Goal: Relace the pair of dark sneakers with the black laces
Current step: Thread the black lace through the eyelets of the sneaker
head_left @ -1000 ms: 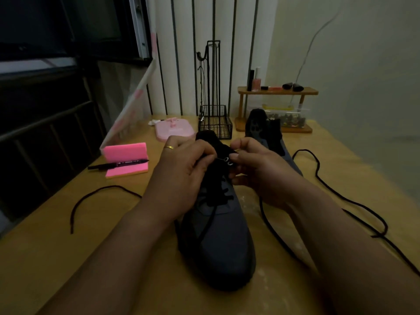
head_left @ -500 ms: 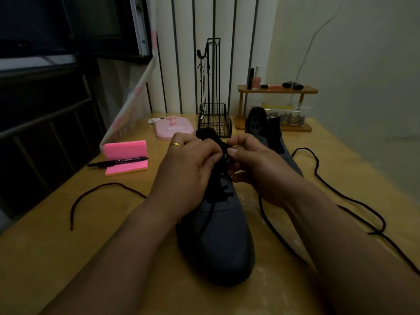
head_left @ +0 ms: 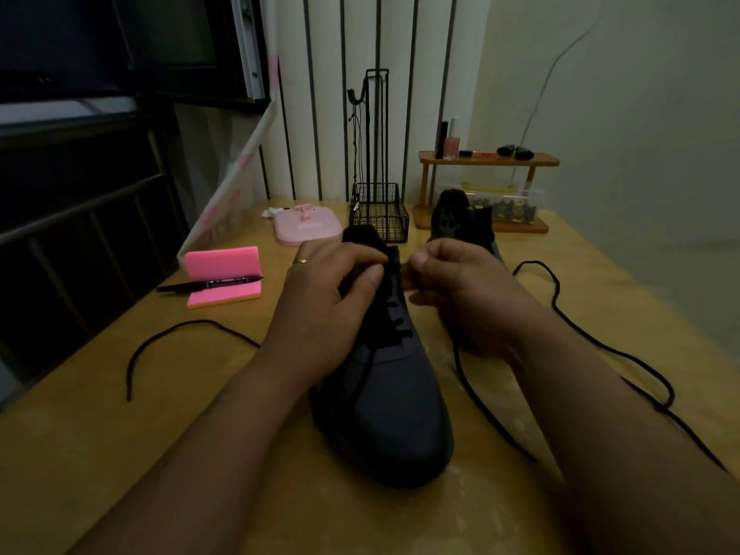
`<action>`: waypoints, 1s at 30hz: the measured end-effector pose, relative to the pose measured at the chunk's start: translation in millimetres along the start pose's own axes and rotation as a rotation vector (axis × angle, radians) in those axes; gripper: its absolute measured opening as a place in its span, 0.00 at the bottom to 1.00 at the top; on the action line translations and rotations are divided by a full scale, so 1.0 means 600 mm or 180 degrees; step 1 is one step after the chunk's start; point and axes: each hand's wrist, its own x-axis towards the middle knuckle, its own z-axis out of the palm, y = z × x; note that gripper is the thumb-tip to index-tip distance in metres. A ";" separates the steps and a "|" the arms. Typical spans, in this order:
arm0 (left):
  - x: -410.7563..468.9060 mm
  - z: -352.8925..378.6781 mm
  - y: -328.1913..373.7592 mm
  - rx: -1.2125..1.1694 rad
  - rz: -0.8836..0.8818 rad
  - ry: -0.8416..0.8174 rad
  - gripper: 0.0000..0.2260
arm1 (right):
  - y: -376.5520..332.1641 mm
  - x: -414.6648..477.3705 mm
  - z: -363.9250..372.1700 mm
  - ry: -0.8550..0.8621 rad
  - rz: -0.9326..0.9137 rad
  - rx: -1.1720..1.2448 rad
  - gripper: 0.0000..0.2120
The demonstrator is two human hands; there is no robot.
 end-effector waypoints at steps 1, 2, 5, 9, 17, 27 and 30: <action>-0.001 -0.002 0.000 -0.0311 -0.0111 0.0064 0.09 | -0.004 0.002 -0.002 0.0183 0.0002 0.0493 0.08; -0.002 -0.005 -0.001 -0.0621 -0.0211 0.0104 0.11 | -0.011 0.003 -0.007 0.0320 -0.0001 0.1164 0.09; -0.005 -0.013 -0.006 -0.1219 -0.0531 -0.0026 0.15 | -0.027 0.003 -0.024 0.0480 0.0005 0.2698 0.08; -0.007 -0.009 -0.016 -0.1130 -0.0662 -0.0167 0.11 | -0.035 -0.013 -0.029 0.0199 0.0233 -0.0078 0.11; -0.005 -0.014 -0.005 -0.1434 -0.0923 -0.0102 0.10 | -0.029 -0.010 -0.021 0.0280 0.0129 0.0384 0.10; -0.008 -0.009 -0.010 -0.1363 -0.0878 -0.0107 0.10 | -0.021 -0.016 -0.015 -0.0275 0.0151 -0.1914 0.15; -0.009 -0.011 -0.003 -0.1485 -0.0832 -0.0154 0.14 | -0.024 -0.017 -0.015 -0.0213 0.0165 -0.1213 0.11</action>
